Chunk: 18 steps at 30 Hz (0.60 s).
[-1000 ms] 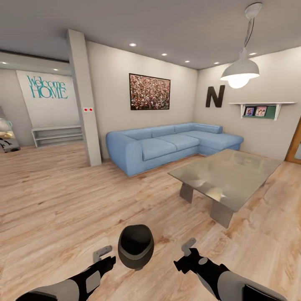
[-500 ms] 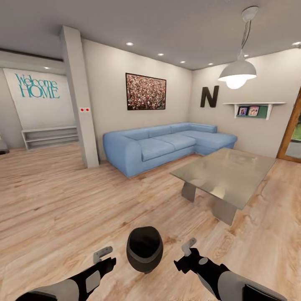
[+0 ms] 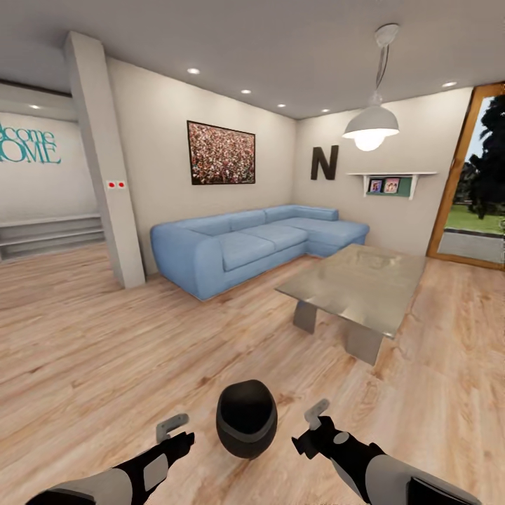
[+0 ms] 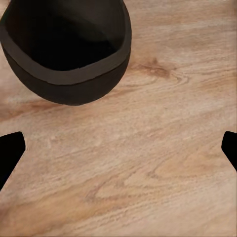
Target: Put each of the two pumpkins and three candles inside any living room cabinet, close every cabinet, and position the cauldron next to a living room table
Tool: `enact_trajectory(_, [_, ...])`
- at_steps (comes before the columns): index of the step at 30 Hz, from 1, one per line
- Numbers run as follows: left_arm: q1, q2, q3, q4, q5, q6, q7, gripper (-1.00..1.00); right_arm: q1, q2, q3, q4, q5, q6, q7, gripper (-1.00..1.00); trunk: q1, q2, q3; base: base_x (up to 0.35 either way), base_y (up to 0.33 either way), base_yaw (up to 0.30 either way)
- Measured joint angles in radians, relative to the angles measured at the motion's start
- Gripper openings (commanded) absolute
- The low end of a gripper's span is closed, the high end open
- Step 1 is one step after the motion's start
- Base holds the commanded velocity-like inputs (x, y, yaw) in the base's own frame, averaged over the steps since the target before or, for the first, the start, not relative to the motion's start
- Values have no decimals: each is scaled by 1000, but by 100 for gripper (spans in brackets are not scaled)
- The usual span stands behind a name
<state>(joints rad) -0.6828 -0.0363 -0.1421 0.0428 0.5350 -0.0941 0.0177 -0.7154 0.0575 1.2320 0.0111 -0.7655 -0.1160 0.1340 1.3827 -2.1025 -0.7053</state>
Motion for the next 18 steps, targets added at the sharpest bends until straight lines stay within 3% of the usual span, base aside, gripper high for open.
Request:
enact_trajectory(12, [0,0,-1,0,0,0,0,100,0,0,0,0,0,-2,0,100,0,0,0,0,342,-15])
enact_trajectory(18, [0,0,-1,0,0,0,0,100,0,0,0,1,0,0,0,100,0,0,0,0,342,-215])
